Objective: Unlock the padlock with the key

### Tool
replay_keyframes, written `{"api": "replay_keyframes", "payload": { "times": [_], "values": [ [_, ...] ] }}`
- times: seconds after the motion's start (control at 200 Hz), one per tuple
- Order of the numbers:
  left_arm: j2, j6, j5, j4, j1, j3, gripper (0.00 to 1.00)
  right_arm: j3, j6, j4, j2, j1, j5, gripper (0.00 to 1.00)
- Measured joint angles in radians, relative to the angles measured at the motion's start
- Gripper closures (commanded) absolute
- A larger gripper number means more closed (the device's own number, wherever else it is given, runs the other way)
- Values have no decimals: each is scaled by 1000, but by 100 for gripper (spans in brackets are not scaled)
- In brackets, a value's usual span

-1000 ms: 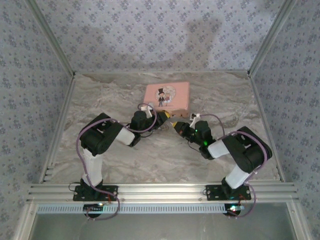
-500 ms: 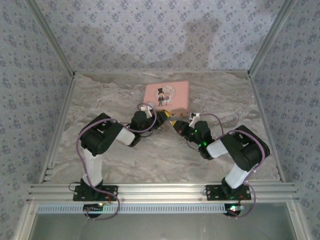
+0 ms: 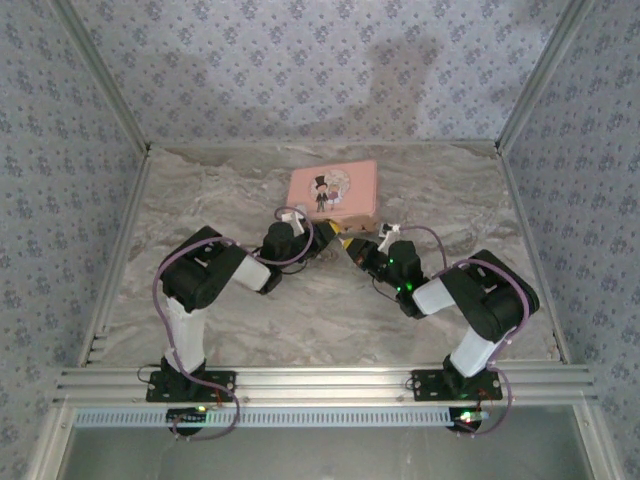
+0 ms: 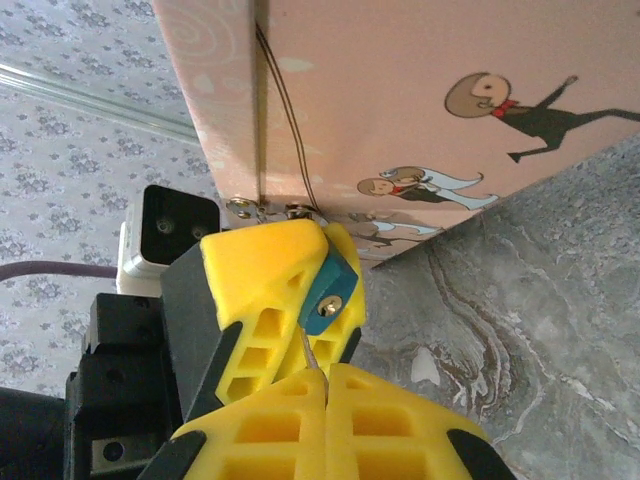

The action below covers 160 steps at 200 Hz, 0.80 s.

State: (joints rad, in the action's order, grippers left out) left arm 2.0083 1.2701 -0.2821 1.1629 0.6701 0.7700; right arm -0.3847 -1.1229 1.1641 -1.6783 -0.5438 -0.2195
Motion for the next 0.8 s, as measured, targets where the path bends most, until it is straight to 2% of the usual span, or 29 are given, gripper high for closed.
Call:
{"api": "replay_keyframes", "payload": {
  "times": [0.799],
  "values": [
    [16,34,13,50,10,0,96,-21,0,-17,-13,0,32,100]
  ]
}}
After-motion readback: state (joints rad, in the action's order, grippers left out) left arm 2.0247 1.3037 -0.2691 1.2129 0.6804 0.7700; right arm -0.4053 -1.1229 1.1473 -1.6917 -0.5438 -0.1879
